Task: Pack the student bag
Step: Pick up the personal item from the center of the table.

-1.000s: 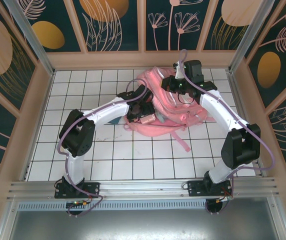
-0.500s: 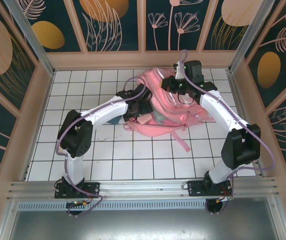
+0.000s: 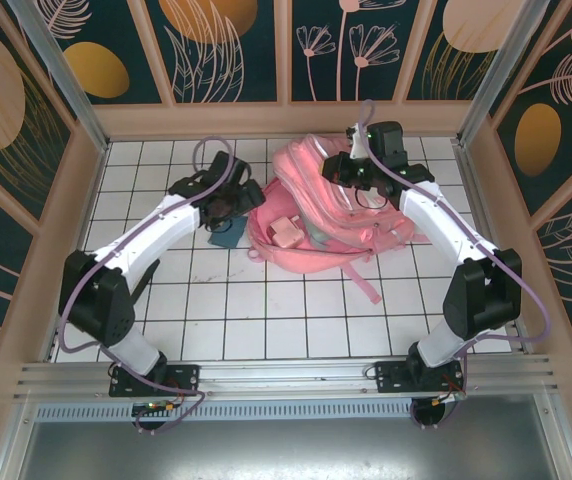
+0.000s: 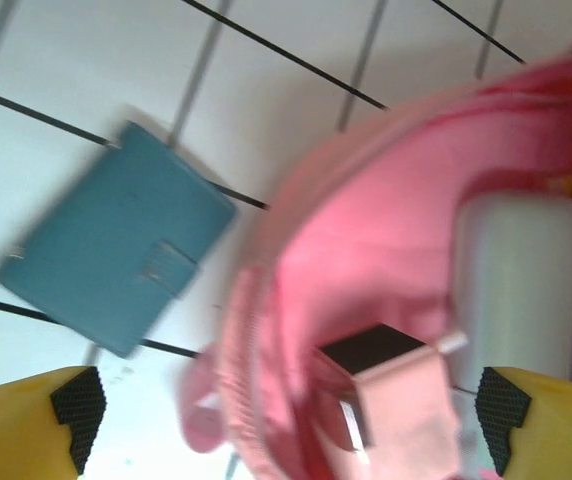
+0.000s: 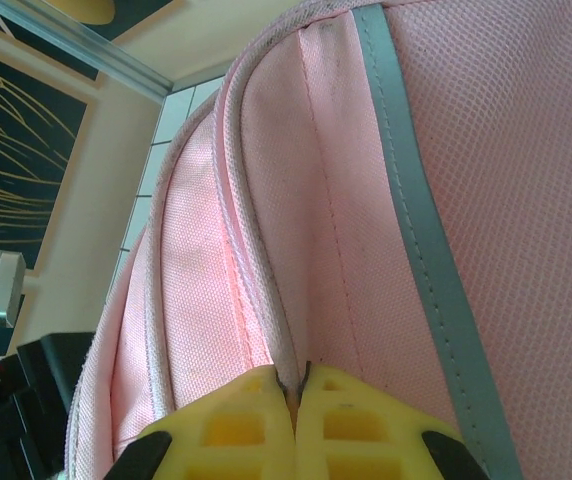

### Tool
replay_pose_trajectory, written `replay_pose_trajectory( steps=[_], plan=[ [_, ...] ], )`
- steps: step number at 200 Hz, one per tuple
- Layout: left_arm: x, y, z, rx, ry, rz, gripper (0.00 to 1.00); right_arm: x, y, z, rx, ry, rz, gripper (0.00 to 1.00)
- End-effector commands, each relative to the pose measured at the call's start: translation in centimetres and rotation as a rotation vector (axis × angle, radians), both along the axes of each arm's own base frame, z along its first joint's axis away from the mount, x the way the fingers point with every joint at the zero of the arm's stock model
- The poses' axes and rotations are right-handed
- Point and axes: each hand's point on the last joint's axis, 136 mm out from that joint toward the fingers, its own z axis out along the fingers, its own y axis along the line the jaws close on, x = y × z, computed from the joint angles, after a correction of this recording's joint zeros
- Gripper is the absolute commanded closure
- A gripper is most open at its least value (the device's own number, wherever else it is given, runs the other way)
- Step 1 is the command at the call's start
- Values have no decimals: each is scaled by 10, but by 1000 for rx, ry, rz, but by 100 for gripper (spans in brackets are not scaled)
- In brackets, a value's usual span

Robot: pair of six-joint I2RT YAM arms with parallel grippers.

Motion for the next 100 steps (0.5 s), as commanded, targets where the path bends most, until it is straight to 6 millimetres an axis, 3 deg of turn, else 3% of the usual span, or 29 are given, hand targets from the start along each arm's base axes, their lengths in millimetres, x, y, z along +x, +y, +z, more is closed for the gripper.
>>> replay_pose_trajectory(
  steps=[1,36,59,100],
  plan=[
    [-9,33,-11,96,-5,-23,9,-16,16,43,74,-111,77,100],
    [-10,58,-37,102,-18,-78,25,-23,29,39,72,-104,116,100],
    [0,62,-54,95,-20,-113,34,-29,37,35,74,-92,140,100],
    [17,66,-86,100,-1,-173,36,-35,40,34,70,-88,156,100]
  ],
)
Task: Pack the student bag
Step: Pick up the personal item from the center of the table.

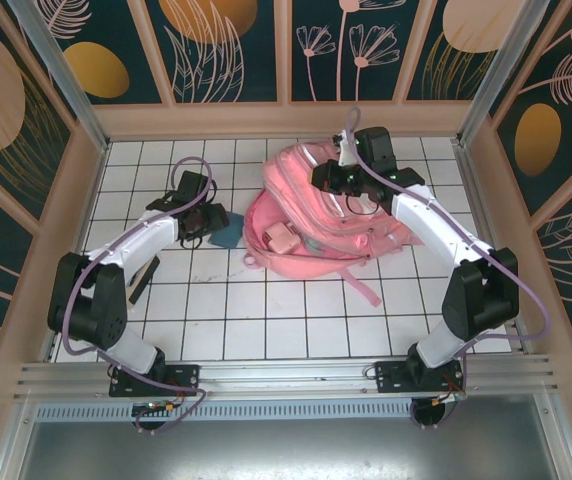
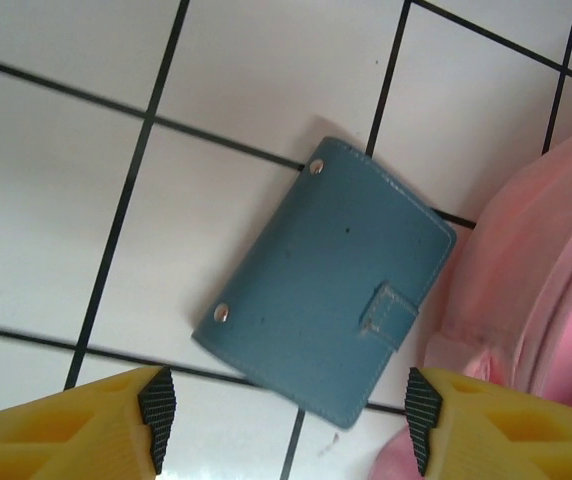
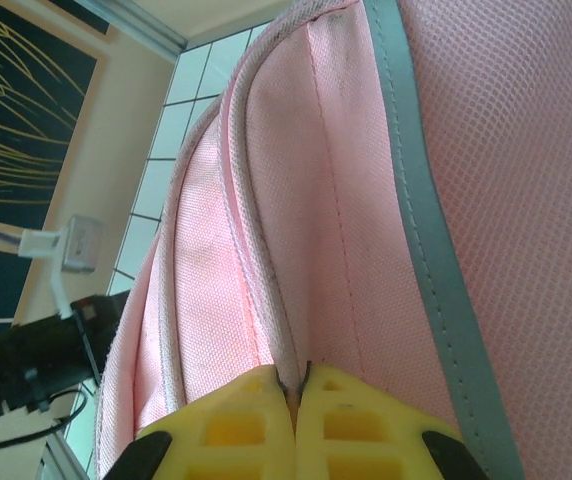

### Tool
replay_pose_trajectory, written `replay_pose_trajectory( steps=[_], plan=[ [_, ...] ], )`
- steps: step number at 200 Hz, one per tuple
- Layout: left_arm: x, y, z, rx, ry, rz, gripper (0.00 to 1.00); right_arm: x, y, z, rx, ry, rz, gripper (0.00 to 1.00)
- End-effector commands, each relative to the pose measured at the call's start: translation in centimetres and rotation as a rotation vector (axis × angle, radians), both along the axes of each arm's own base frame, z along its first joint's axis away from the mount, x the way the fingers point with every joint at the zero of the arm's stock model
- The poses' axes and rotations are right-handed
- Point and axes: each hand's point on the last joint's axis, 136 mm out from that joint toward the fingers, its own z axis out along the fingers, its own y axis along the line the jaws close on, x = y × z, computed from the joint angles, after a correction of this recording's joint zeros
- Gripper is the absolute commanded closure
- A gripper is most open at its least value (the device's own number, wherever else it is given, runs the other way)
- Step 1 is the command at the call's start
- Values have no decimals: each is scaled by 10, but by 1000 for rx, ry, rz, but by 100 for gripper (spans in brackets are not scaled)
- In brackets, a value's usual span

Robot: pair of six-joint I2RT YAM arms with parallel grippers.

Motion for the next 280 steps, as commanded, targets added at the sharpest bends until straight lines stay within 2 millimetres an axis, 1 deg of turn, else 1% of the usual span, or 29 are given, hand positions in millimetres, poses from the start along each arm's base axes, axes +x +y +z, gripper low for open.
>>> replay_pose_trajectory(
  steps=[1,19,24,25,28,40,69,99,119,131,140,143,149,157,165,177,181,184,193,222,246,262,275,280],
  plan=[
    [14,-6,-16,-14,-23,-92,36,-16,14,43,80,-104,87,100],
    [17,-11,-31,-43,-5,-141,37,-17,12,43,75,-107,84,100],
    [18,-11,-31,-41,-7,-150,38,-17,12,44,74,-108,83,100],
    [17,-10,-37,-37,5,-150,38,-17,12,44,73,-108,83,100],
    [17,-9,-43,-26,20,-149,37,-18,12,45,73,-110,84,100],
    [16,-3,-54,3,44,-149,37,-18,11,46,70,-114,82,100],
    [14,3,-72,32,82,-163,34,-18,10,44,63,-113,80,100],
    [7,-6,-87,-13,116,-194,35,-16,11,43,64,-109,80,100],
    [2,-14,-91,-71,117,-206,48,-15,12,42,61,-105,79,100],
    [-1,-18,-91,-98,116,-208,59,-14,12,42,63,-105,78,100],
    [2,-19,-86,-107,101,-199,68,-12,12,41,62,-104,76,100],
    [-6,-17,-91,-105,117,-195,70,-12,12,41,62,-102,75,100],
    [-8,-15,-90,-104,115,-188,75,-11,12,42,64,-102,74,100],
    [-10,-14,-87,-106,110,-179,82,-10,11,42,66,-101,73,100],
    [-11,-13,-82,-110,98,-171,88,-9,10,42,67,-103,68,100],
    [-12,-12,-71,-115,77,-152,90,-6,7,45,68,-113,52,100],
    [-13,-11,-71,-117,81,-141,91,-5,5,47,71,-118,46,100],
    [-12,-11,-61,-127,56,-138,93,-5,4,49,74,-122,42,100],
    [-13,-12,-50,-146,34,-126,100,-3,1,54,86,-133,28,100],
    [-14,-16,-10,-231,-51,-68,100,5,-17,73,121,-164,-37,100],
    [-15,-21,23,-289,-119,-48,100,10,-28,79,144,-167,-64,100],
    [-15,-30,44,-343,-161,-46,100,13,-33,83,163,-164,-73,100],
    [-16,-43,59,-393,-189,-57,100,14,-38,86,181,-157,-85,100],
    [-17,-51,64,-414,-197,-65,100,14,-39,87,187,-159,-89,100]
  ],
)
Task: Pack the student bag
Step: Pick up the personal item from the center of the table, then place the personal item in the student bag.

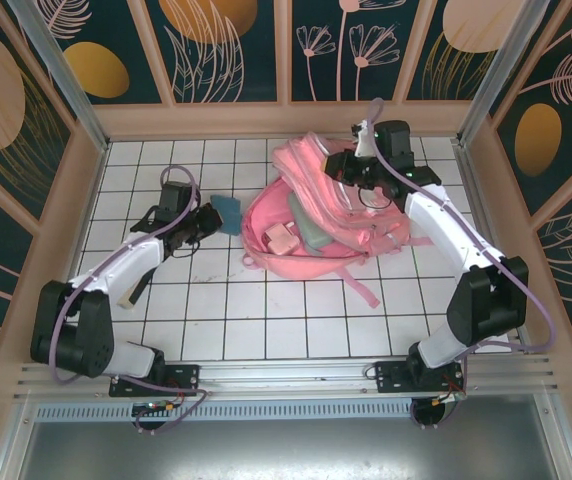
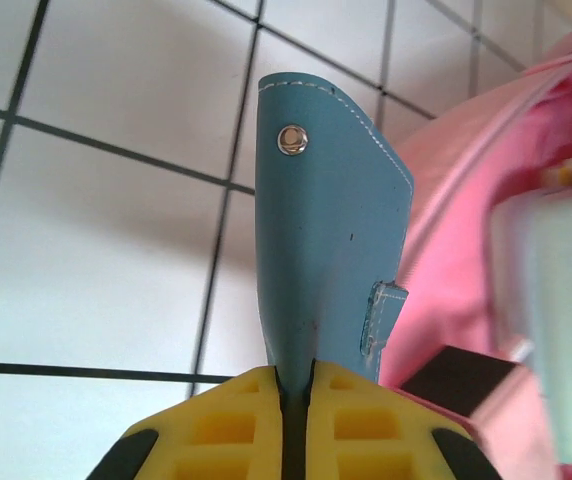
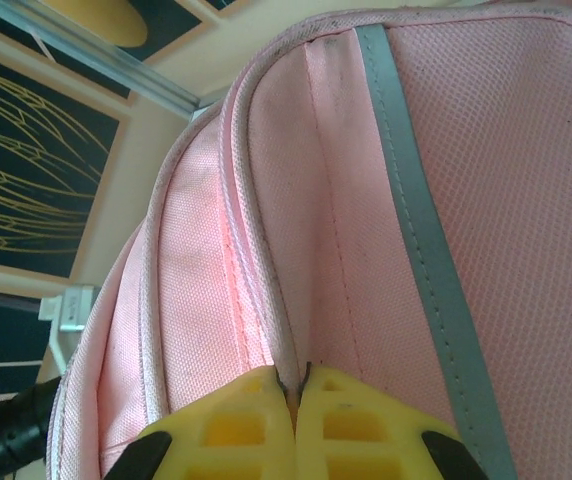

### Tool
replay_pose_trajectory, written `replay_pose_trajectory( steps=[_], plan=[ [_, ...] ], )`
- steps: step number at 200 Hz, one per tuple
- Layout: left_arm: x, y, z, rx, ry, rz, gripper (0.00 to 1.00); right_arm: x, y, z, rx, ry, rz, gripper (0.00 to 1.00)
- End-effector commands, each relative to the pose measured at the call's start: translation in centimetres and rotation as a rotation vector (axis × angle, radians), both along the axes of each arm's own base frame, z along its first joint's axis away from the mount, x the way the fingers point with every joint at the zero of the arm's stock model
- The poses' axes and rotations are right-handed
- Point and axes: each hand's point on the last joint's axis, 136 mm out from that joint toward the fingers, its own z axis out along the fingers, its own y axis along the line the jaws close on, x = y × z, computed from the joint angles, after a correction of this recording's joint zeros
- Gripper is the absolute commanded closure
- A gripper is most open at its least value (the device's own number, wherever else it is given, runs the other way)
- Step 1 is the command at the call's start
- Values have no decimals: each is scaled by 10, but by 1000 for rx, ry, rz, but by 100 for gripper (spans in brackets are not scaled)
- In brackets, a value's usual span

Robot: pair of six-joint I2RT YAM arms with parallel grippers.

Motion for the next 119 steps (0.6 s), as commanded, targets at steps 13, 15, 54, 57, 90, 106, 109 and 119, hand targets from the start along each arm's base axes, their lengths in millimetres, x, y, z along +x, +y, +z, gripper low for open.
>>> replay_pose_trajectory(
  steps=[13,15,54,57,90,106,109,119],
  plan=[
    [-5,-49,37,-163,-44,-32,100,-1,-8,63,117,-143,-5,100],
    [-5,-54,38,-169,-46,-37,100,-1,-9,63,117,-144,-7,100],
    [-11,-129,43,-249,-50,-128,100,1,-10,61,120,-139,-6,100],
    [-9,-136,46,-257,-57,-136,100,1,-10,61,122,-137,-6,100],
    [-5,-196,45,-295,-57,-213,100,0,-8,59,130,-132,0,100],
    [-3,-217,37,-300,-37,-232,100,-1,-8,57,135,-126,2,100],
    [-2,-220,30,-298,-23,-230,100,-1,-7,58,136,-128,3,100],
    [-3,-232,24,-303,-7,-244,100,-1,-7,57,136,-125,5,100]
  ],
)
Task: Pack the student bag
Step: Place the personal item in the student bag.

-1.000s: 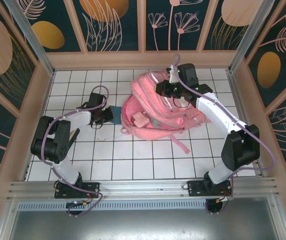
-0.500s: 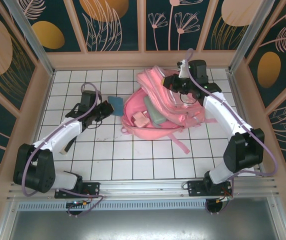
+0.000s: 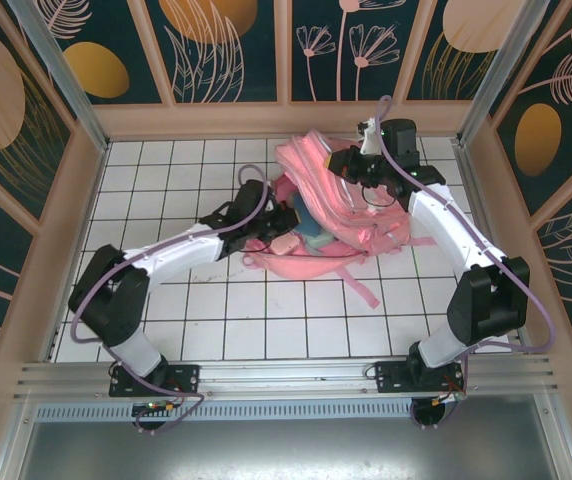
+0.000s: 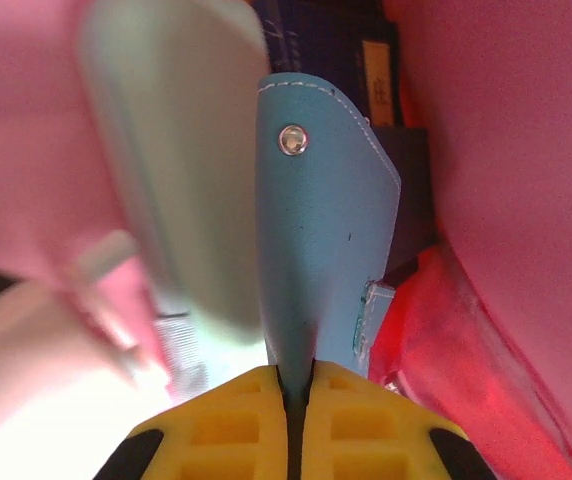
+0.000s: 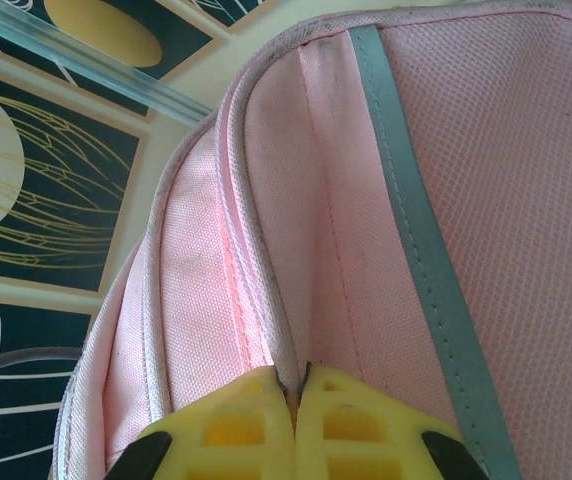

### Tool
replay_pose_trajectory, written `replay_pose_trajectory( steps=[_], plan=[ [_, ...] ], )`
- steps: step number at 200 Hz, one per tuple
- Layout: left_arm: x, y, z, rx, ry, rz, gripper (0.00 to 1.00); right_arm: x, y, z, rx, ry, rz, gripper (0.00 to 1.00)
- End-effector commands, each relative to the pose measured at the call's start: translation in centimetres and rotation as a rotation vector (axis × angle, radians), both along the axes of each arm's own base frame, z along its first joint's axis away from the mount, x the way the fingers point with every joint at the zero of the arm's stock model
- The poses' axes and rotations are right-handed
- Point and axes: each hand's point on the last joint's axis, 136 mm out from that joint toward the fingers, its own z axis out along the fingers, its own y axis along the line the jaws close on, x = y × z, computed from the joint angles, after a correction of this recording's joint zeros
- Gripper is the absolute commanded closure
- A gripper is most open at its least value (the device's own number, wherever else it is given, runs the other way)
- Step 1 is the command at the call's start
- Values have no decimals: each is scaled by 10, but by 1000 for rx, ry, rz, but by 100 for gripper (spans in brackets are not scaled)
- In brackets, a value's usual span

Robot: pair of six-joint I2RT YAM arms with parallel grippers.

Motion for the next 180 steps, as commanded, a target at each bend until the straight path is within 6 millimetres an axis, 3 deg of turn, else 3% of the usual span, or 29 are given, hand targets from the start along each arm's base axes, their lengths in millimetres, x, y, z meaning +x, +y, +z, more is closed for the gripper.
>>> replay_pose_trajectory(
  steps=[1,30,40,57,73,109,154,163,180],
  plan=[
    [11,-30,4,-60,-7,1,100,-4,-2,53,80,-153,10,100],
    [5,-45,-17,-7,34,-9,100,-4,-2,50,80,-150,10,100],
    [2,-49,-24,3,53,-19,87,-4,-2,49,80,-149,11,100],
    [1,-46,-33,49,67,-8,79,-4,-2,50,78,-152,11,100],
    [4,-36,-26,85,42,22,53,-5,-1,50,77,-154,16,100],
    [10,-12,-8,204,-6,74,29,-7,5,44,76,-150,33,100],
    [10,28,4,294,-22,140,27,-13,15,40,62,-153,66,100],
    [9,40,15,294,-38,161,27,-14,16,40,59,-155,70,100],
    [7,70,16,339,-32,217,26,-16,21,39,54,-154,89,100]
  ],
)
